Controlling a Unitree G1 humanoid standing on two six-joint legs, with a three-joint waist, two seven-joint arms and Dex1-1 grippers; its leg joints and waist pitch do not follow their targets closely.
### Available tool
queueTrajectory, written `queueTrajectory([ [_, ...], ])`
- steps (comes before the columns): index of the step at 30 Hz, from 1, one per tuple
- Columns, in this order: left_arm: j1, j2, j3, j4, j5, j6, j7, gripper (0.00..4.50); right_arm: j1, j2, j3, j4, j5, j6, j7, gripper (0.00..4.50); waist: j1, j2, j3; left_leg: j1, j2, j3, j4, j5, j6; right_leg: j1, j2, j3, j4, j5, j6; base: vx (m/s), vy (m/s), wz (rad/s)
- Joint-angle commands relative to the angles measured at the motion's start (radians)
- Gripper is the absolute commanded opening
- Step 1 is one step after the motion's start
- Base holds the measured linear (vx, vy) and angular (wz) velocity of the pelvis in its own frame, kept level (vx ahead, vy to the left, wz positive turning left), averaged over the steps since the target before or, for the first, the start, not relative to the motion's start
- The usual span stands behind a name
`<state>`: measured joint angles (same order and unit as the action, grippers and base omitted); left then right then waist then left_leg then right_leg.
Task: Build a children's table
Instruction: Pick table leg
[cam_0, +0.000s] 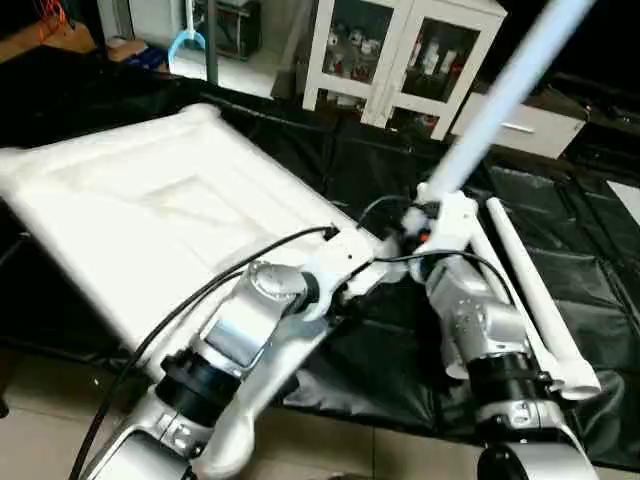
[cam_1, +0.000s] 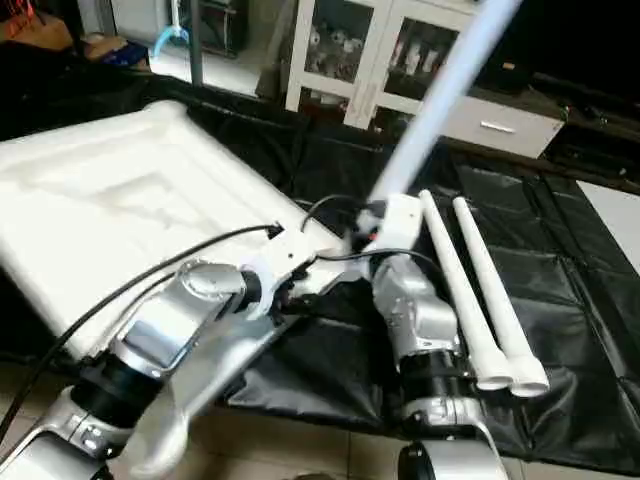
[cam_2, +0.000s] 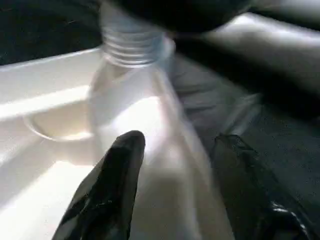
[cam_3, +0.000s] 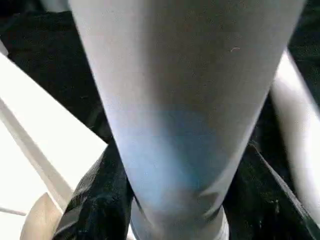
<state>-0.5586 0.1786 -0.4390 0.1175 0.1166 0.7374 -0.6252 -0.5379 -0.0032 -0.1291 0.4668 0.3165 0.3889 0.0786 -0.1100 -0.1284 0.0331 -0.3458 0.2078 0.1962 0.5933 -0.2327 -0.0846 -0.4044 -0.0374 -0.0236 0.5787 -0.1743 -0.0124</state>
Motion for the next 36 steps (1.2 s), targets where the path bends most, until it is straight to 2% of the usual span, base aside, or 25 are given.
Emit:
queueTrajectory([
  [1, -0.001, 0.02, -0.009, 0.008, 0.013, -0.005, 0.018, 2.89, 0.051, 0.038, -0.032, 0.05, 0.093, 0.093, 0.051, 1.86, 0.018, 0.051, -0.04, 0.007, 0.036, -0.021, -0.081, -0.189, -0.032, 0.034, -0.079, 0.039, -0.054, -0.125, -0.203, 0.0, 0.0, 0.0],
  [3, 0.006, 0.026, -0.01, 0.0, 0.013, 0.001, 0.013, 3.08, 0.051, 0.026, -0.034, 0.052, 0.081, 0.086, 0.048, 1.86, 0.027, 0.053, -0.042, 0.012, 0.036, -0.018, -0.079, -0.153, -0.038, 0.031, -0.078, 0.038, -0.047, -0.082, -0.206, 0.0, 0.0, 0.0],
  [7, 0.033, 0.03, -0.02, -0.032, 0.013, 0.034, 0.007, 3.38, 0.039, -0.011, -0.07, 0.101, 0.051, 0.052, 0.025, 1.86, 0.045, 0.052, -0.042, 0.017, 0.034, -0.012, -0.076, -0.11, -0.041, 0.034, -0.076, 0.038, -0.038, -0.02, -0.221, 0.0, 0.0, 0.0],
  [8, 0.036, 0.028, -0.022, -0.037, 0.013, 0.043, 0.007, 3.38, 0.037, -0.015, -0.078, 0.108, 0.05, 0.048, 0.016, 1.86, 0.05, 0.044, -0.043, 0.016, 0.034, -0.011, -0.076, -0.106, -0.037, 0.036, -0.077, 0.039, -0.036, -0.025, -0.223, 0.0, 0.0, 0.0],
  [11, 0.043, 0.016, -0.017, -0.039, 0.015, 0.06, 0.017, 3.64, 0.035, -0.024, -0.09, 0.118, 0.052, 0.045, 0.007, 1.86, 0.067, 0.045, -0.04, 0.019, 0.031, -0.008, -0.075, -0.128, -0.038, 0.032, -0.076, 0.04, -0.044, -0.076, -0.204, 0.0, 0.0, 0.0],
  [15, 0.035, 0.011, 0.006, -0.008, 0.035, 0.083, 0.083, 3.91, 0.035, -0.028, -0.107, 0.118, 0.045, 0.047, -0.006, 1.86, 0.077, 0.044, -0.039, 0.018, 0.032, -0.011, -0.077, -0.149, -0.051, 0.031, -0.075, 0.038, -0.046, -0.117, -0.182, 0.0, 0.0, 0.0],
  [18, 0.024, 0.029, 0.018, 0.022, 0.052, 0.073, 0.102, 4.2, 0.032, -0.026, -0.11, 0.115, 0.045, 0.048, -0.008, 1.86, 0.084, 0.044, -0.041, 0.016, 0.029, -0.012, -0.076, -0.145, -0.051, 0.031, -0.075, 0.038, -0.046, -0.123, -0.167, 0.0, 0.0, 0.0],
  [19, 0.022, 0.033, 0.02, 0.029, 0.055, 0.069, 0.104, 4.26, 0.031, -0.026, -0.11, 0.116, 0.045, 0.048, -0.008, 1.86, 0.085, 0.047, -0.04, 0.019, 0.028, -0.012, -0.077, -0.149, -0.052, 0.028, -0.073, 0.037, -0.048, -0.129, -0.162, 0.0, 0.0, 0.0],
  [23, 0.022, 0.053, 0.031, 0.062, 0.052, 0.061, 0.094, 4.47, 0.025, -0.023, -0.112, 0.113, 0.045, 0.05, -0.01, 1.86, 0.089, 0.047, -0.044, 0.017, 0.026, -0.013, -0.074, -0.129, -0.054, 0.032, -0.074, 0.037, -0.042, -0.104, -0.161, 0.0, 0.0, 0.0],
  [24, 0.022, 0.055, 0.032, 0.067, 0.051, 0.06, 0.092, 4.47, 0.024, -0.023, -0.112, 0.113, 0.045, 0.05, -0.01, 1.86, 0.089, 0.049, -0.045, 0.017, 0.026, -0.013, -0.075, -0.12, -0.054, 0.032, -0.073, 0.037, -0.041, -0.088, -0.164, 0.0, 0.0, 0.0],
  [25, 0.019, 0.061, 0.037, 0.09, 0.042, 0.049, 0.08, 4.16, 0.023, -0.025, -0.113, 0.109, 0.046, 0.052, -0.009, 1.86, 0.088, 0.048, -0.045, 0.017, 0.027, -0.012, -0.075, -0.115, -0.054, 0.032, -0.072, 0.035, -0.039, -0.072, -0.17, 0.0, 0.0, 0.0],
  [27, 0.013, 0.068, 0.039, 0.112, 0.031, 0.041, 0.066, 4.1, 0.023, -0.026, -0.112, 0.102, 0.045, 0.054, -0.006, 1.86, 0.09, 0.049, -0.046, 0.016, 0.025, -0.012, -0.074, -0.097, -0.051, 0.035, -0.072, 0.035, -0.036, -0.046, -0.178, 0.0, 0.0, 0.0],
  [28, -0.001, 0.078, 0.051, 0.157, 0.005, 0.031, 0.035, 4.1, 0.026, -0.034, -0.11, 0.082, 0.044, 0.063, 0.002, 1.86, 0.09, 0.053, -0.045, 0.018, 0.025, -0.012, -0.074, -0.1, -0.053, 0.034, -0.073, 0.035, -0.036, -0.046, -0.179, 0.0, 0.0, 0.0],
  [29, -0.001, 0.078, 0.051, 0.157, 0.005, 0.031, 0.035, 4.07, 0.026, -0.034, -0.11, 0.082, 0.044, 0.063, 0.002, 1.86, 0.09, 0.05, -0.045, 0.018, 0.022, -0.011, -0.073, -0.108, -0.053, 0.034, -0.071, 0.036, -0.038, -0.056, -0.176, 0.0, 0.0, 0.0],
  [31, -0.014, 0.081, 0.063, 0.198, -0.018, 0.011, 0.0, 3.73, 0.032, -0.042, -0.112, 0.062, 0.046, 0.071, 0.006, 1.86, 0.091, 0.05, -0.046, 0.018, 0.024, -0.012, -0.074, -0.118, -0.055, 0.036, -0.073, 0.036, -0.038, -0.067, -0.177, 0.0, 0.0, 0.0],
  [32, -0.014, 0.081, 0.063, 0.198, -0.018, 0.011, 0.0, 3.73, 0.032, -0.042, -0.112, 0.062, 0.046, 0.071, 0.006, 1.86, 0.091, 0.048, -0.045, 0.016, 0.024, -0.013, -0.075, -0.117, -0.053, 0.036, -0.074, 0.036, -0.039, -0.07, -0.177, 0.0, 0.0, 0.0],
  [33, -0.021, 0.084, 0.066, 0.223, -0.032, -0.015, -0.032, 3.63, 0.035, -0.047, -0.114, 0.053, 0.046, 0.074, 0.007, 1.86, 0.094, 0.076, -0.046, 0.019, 0.025, -0.016, -0.075, -0.112, -0.061, 0.036, -0.075, 0.037, -0.033, -0.053, -0.184, 0.0, 0.0, 0.0],
  [34, -0.032, 0.093, 0.06, 0.26, -0.03, -0.074, -0.055, 3.52, 0.044, -0.052, -0.112, 0.03, 0.047, 0.082, 0.013, 1.86, 0.091, 0.082, -0.045, 0.022, 0.022, -0.013, -0.074, -0.111, -0.062, 0.033, -0.071, 0.035, -0.039, -0.041, -0.183, 0.0, 0.0, 0.0],
  [35, -0.039, 0.099, 0.055, 0.285, -0.027, -0.115, -0.069, 3.52, 0.051, -0.055, -0.11, 0.014, 0.048, 0.087, 0.017, 1.86, 0.091, 0.065, -0.047, 0.019, 0.02, -0.013, -0.073, -0.111, -0.056, 0.039, -0.069, 0.034, -0.038, -0.025, -0.187, 0.0, 0.0, 0.0],
  [36, -0.05, 0.113, 0.04, 0.316, -0.016, -0.167, -0.09, 3.32, 0.066, -0.061, -0.099, -0.017, 0.046, 0.094, 0.029, 1.86, 0.093, 0.064, -0.048, 0.018, 0.02, -0.013, -0.074, -0.103, -0.052, 0.042, -0.07, 0.035, -0.036, -0.014, -0.192, 0.0, 0.0, 0.0],
])
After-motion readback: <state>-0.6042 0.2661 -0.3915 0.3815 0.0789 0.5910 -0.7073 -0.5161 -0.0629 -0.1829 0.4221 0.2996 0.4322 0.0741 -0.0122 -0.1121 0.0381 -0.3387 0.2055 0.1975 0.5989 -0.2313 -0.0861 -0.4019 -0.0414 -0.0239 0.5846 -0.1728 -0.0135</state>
